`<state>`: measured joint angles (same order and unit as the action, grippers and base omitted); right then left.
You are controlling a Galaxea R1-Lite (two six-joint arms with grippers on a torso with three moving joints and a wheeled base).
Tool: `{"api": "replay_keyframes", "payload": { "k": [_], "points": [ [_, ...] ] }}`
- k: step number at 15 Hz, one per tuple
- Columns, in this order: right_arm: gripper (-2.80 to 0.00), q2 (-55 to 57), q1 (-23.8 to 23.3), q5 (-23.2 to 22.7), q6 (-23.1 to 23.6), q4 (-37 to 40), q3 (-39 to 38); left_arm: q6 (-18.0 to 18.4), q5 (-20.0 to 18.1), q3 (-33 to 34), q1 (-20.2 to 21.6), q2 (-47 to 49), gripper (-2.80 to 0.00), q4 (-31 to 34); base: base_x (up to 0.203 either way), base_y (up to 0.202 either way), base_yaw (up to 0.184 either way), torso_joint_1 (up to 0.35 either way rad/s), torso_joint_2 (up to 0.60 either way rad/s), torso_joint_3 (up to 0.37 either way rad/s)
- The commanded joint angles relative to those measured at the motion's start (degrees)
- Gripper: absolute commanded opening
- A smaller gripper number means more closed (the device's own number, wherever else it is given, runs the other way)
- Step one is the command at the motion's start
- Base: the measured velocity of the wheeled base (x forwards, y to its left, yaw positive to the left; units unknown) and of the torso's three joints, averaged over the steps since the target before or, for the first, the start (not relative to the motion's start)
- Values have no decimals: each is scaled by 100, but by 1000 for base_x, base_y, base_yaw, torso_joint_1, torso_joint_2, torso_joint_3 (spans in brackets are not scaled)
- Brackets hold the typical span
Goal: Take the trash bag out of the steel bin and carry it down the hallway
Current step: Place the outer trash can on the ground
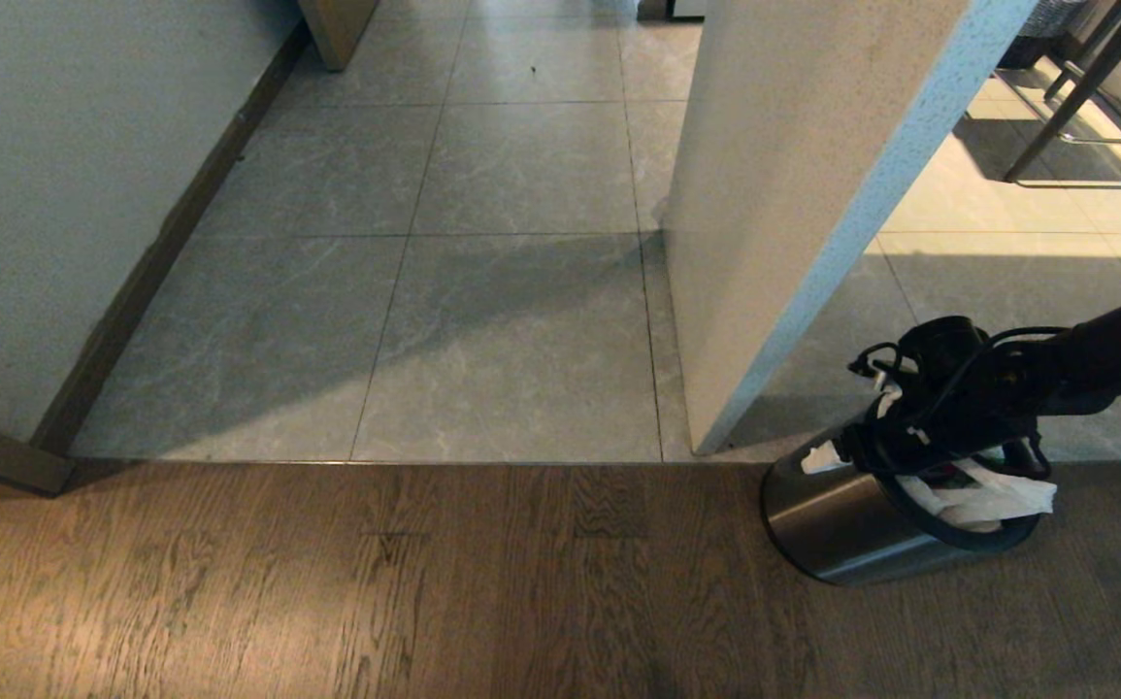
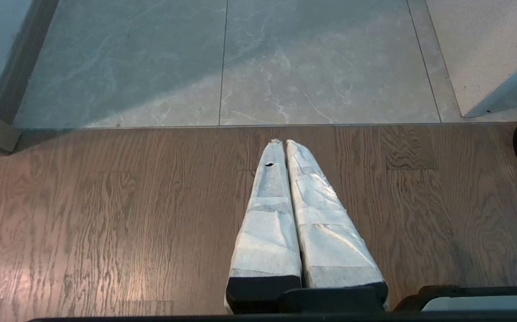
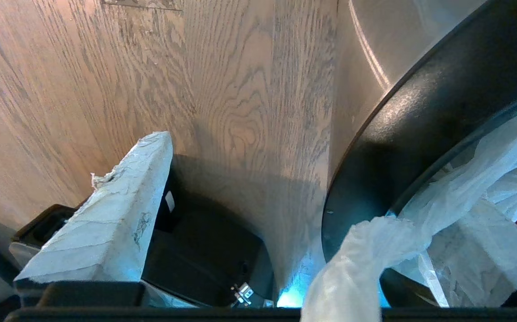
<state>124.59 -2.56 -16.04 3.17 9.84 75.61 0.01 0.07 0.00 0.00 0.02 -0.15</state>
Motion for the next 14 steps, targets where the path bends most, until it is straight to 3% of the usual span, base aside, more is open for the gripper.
{"api": "replay_keyframes", "payload": {
  "k": [1,14],
  "points": [
    [-280,41,10,-13,43,-7,32,-1,1,9,0,-11,-280,-3,0,0,0,0,0,0],
    [-280,-125,89,242,72,-6,41,-1,1,9,0,-11,-280,-3,0,0,0,0,0,0]
  ]
}}
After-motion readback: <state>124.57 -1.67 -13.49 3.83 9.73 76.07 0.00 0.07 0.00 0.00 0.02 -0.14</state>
